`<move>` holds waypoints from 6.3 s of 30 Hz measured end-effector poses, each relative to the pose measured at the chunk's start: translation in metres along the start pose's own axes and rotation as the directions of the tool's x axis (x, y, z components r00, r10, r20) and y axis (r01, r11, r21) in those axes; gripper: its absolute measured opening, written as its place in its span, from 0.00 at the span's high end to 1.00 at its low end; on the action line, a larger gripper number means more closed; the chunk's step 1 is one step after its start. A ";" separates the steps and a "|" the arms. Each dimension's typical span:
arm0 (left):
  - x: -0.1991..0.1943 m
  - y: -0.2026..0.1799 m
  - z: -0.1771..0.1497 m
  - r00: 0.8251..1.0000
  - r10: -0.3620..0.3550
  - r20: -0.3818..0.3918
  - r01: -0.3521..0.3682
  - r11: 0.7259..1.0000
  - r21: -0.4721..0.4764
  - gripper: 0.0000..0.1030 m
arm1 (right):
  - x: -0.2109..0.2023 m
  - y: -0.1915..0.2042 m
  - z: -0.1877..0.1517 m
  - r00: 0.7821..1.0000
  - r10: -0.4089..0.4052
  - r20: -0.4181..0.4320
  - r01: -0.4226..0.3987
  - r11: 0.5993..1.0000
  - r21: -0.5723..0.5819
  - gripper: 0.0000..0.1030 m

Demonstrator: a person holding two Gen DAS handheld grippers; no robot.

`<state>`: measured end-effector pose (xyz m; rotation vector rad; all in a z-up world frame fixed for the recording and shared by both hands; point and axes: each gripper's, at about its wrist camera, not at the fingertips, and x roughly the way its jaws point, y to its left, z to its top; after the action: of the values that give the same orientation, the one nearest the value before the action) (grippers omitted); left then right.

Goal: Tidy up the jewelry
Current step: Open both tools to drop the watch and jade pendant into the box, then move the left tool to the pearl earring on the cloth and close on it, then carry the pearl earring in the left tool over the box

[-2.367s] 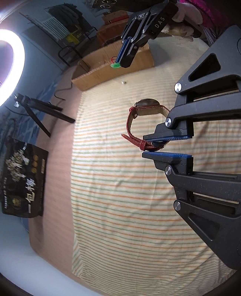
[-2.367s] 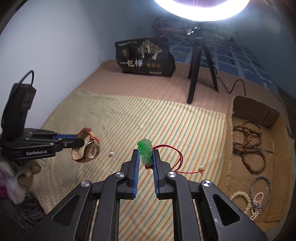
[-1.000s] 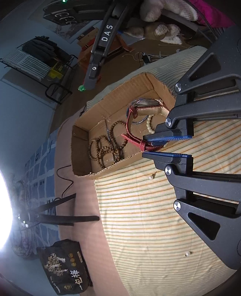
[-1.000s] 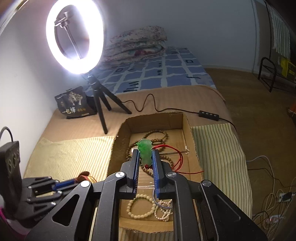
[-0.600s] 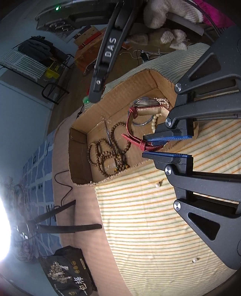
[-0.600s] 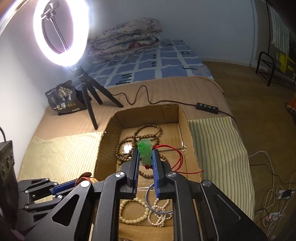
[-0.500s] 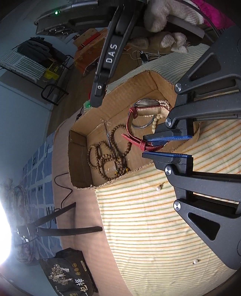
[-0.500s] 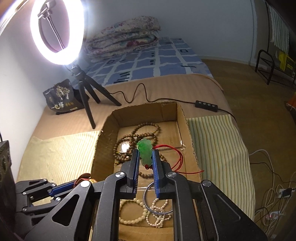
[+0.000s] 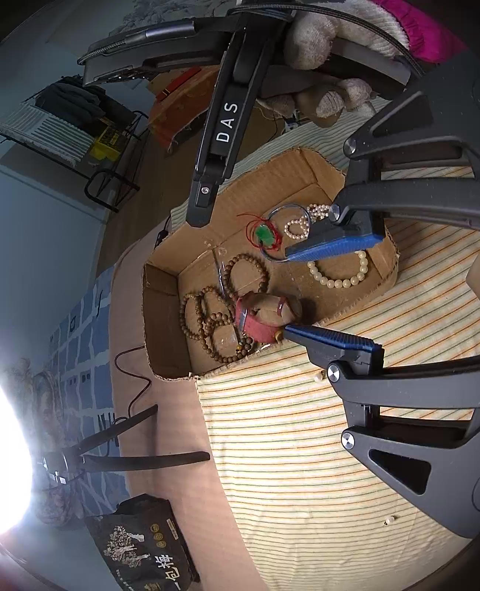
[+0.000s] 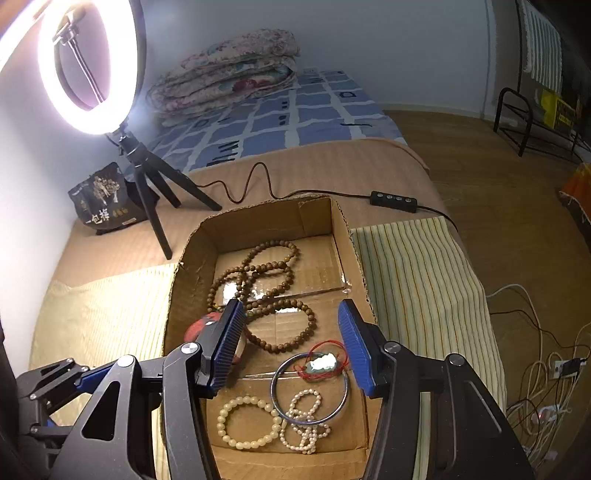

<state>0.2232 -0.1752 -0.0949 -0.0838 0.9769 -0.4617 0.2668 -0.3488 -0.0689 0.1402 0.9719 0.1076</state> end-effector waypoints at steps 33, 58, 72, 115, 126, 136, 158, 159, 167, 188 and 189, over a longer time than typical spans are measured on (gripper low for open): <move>-0.101 0.119 -0.052 0.983 0.176 0.050 -0.174 0.983 -0.052 0.65 | -0.061 0.107 -0.047 0.985 0.142 0.096 -0.118 0.968 -0.221 0.39; -0.053 0.195 -0.107 0.997 0.042 -0.071 -0.039 0.998 0.051 0.65 | 0.034 0.162 -0.132 1.000 -0.008 0.013 0.008 0.999 -0.049 0.64; -0.036 0.210 -0.112 0.999 -0.006 -0.037 0.009 0.997 0.083 0.70 | 0.063 0.172 -0.123 0.981 -0.181 0.071 0.183 0.983 -0.032 0.66; -0.041 0.219 -0.119 1.000 -0.012 -0.026 0.014 0.997 0.070 0.90 | 0.089 0.168 -0.111 0.979 -0.183 0.085 0.184 0.983 0.005 0.93; -0.062 0.210 -0.111 0.999 0.030 -0.016 -0.029 0.997 0.068 0.90 | 0.063 0.184 -0.122 0.988 -0.117 0.101 0.124 0.990 -0.067 0.94; -0.097 0.166 -0.085 0.999 0.032 0.030 -0.036 0.991 0.128 0.90 | 0.015 0.184 -0.123 0.989 -0.061 0.134 0.077 0.991 -0.112 0.94; -0.114 0.039 -0.029 0.994 -0.054 0.099 0.037 0.984 0.173 0.90 | -0.088 0.098 -0.094 0.979 -0.032 0.201 0.053 0.994 -0.100 0.94; -0.112 0.034 -0.027 0.993 -0.056 0.100 0.039 0.984 0.172 0.90 | -0.091 0.092 -0.091 0.979 -0.031 0.204 0.052 0.994 -0.098 0.94; -0.087 0.001 -0.012 0.993 -0.064 0.102 0.047 0.986 0.161 0.90 | -0.088 0.060 -0.066 0.983 -0.009 0.182 0.027 0.995 -0.097 0.94; -0.012 -0.021 0.012 0.999 -0.017 0.041 0.012 0.993 0.115 0.90 | -0.035 0.017 -0.023 0.998 0.037 0.055 -0.032 0.996 -0.086 0.94; -0.011 -0.022 0.013 0.999 -0.016 0.039 0.011 0.993 0.116 0.90 | -0.033 0.016 -0.022 0.998 0.040 0.048 -0.036 0.996 -0.086 0.93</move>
<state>0.2211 -0.1919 -0.0730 0.0046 0.9091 -0.5266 0.2296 -0.3369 -0.0519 0.0832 0.9137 0.1795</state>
